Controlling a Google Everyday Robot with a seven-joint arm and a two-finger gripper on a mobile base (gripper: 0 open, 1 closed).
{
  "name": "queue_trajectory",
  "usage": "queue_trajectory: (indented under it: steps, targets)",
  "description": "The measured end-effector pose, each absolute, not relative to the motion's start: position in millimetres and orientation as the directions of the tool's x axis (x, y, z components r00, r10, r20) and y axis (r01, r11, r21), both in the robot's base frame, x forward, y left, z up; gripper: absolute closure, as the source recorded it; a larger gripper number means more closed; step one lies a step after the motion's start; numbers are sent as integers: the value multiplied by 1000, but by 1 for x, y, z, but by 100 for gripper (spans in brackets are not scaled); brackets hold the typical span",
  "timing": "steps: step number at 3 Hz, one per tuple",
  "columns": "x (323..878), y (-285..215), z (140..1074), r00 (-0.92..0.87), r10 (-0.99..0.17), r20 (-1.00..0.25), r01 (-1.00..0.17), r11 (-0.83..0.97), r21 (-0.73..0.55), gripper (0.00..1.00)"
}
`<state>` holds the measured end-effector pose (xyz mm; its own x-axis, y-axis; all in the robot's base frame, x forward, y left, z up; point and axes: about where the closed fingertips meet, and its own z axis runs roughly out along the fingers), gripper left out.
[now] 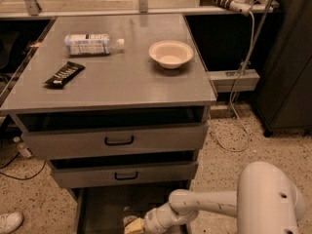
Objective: Place water bottle into bottom drawer
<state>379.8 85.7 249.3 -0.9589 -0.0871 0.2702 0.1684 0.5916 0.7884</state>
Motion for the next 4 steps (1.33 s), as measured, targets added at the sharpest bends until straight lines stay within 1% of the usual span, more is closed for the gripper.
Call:
queue_trajectory:
  steps: [1,3,4]
  targets:
    - [401,94,221,-961,-74,266,181,557,811,100]
    - [402,98,214,-966,-54,254,184,551,814,100]
    - [413,107,206,-974,-34,223,168,549,819,100]
